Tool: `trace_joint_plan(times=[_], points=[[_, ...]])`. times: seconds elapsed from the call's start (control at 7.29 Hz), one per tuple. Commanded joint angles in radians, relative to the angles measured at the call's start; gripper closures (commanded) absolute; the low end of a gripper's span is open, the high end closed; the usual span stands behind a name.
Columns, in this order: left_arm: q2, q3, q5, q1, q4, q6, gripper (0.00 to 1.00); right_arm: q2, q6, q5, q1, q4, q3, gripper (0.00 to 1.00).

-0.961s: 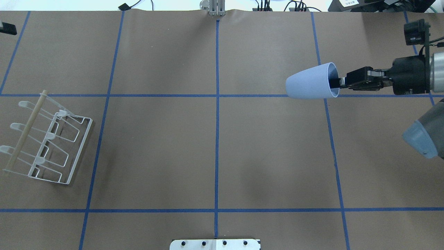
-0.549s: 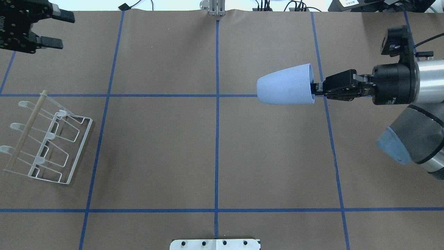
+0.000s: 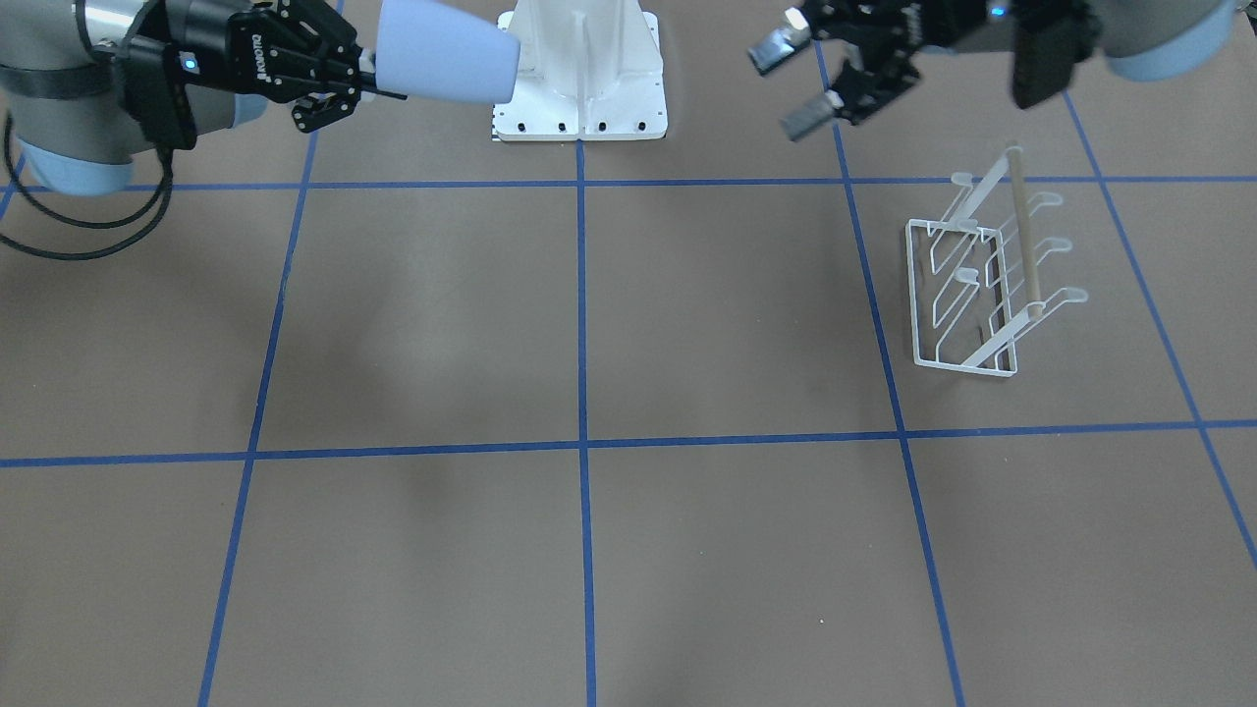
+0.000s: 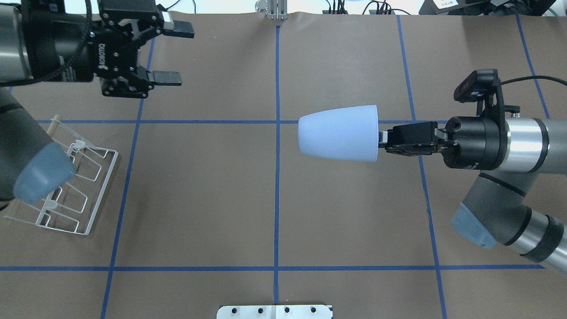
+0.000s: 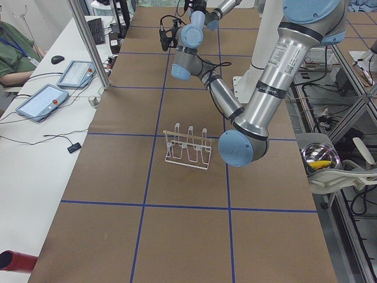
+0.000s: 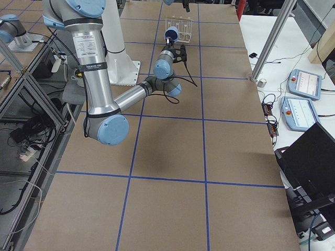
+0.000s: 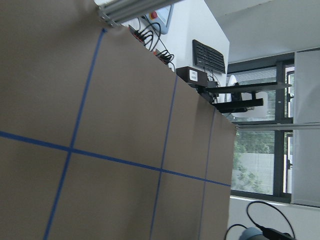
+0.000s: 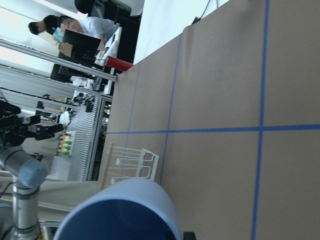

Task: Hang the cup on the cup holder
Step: 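Lift the cup with the right gripper toward the center while the left arm approaches, then close the left gripper on the cup's closed end beside the right gripper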

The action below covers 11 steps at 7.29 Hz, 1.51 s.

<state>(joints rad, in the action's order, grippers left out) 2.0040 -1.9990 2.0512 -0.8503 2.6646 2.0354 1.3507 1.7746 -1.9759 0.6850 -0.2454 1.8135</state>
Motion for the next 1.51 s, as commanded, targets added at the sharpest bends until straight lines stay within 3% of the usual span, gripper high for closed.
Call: trace_joint_plan(times=[0.0,0.55,1.37], points=[[0.004,-0.018,-0.234,0.17,0.113,0.096,0.03,-0.005,0.0,0.124,-0.093,-0.101,0.004,1.0],[0.031,-0.018,-0.258,0.221,0.121,0.117,0.03,-0.064,-0.001,0.175,-0.122,-0.109,0.004,1.0],[0.048,-0.018,-0.258,0.278,0.124,0.143,0.03,-0.068,-0.004,0.19,-0.133,-0.109,0.0,1.0]])
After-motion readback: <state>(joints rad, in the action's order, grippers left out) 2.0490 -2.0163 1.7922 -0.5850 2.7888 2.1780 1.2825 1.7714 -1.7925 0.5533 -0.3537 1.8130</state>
